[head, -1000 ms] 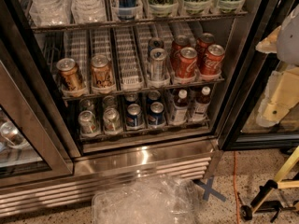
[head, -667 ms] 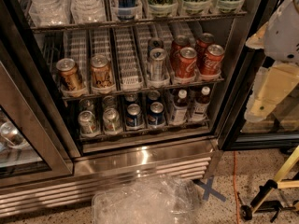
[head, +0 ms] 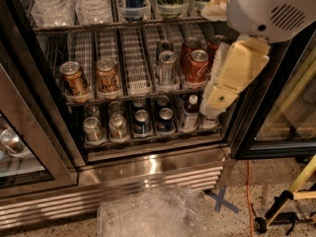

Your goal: Pick water bottle from top shelf of fridge

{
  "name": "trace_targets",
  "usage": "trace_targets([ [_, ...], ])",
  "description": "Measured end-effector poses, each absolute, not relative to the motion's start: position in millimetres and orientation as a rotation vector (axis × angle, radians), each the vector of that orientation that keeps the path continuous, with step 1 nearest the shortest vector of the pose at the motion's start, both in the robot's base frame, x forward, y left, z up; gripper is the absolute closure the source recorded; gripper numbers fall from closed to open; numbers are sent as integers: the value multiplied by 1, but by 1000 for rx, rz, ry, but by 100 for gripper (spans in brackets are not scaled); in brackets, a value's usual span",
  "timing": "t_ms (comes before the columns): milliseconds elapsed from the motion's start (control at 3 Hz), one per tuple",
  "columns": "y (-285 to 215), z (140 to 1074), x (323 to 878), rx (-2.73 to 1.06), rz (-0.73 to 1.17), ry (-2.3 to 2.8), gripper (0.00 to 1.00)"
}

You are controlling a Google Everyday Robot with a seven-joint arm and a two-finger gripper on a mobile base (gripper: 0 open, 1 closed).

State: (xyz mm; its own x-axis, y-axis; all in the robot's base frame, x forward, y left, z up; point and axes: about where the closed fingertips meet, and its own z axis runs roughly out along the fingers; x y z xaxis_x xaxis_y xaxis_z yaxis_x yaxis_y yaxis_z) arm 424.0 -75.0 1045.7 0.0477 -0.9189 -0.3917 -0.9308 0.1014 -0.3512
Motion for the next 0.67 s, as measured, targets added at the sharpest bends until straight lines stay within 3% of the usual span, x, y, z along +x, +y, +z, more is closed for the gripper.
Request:
trace_targets([
  [333, -32, 1079, 390, -1804, 90, 1744, 0],
  [667, -32, 1079, 390, -1804, 90, 1744, 0],
])
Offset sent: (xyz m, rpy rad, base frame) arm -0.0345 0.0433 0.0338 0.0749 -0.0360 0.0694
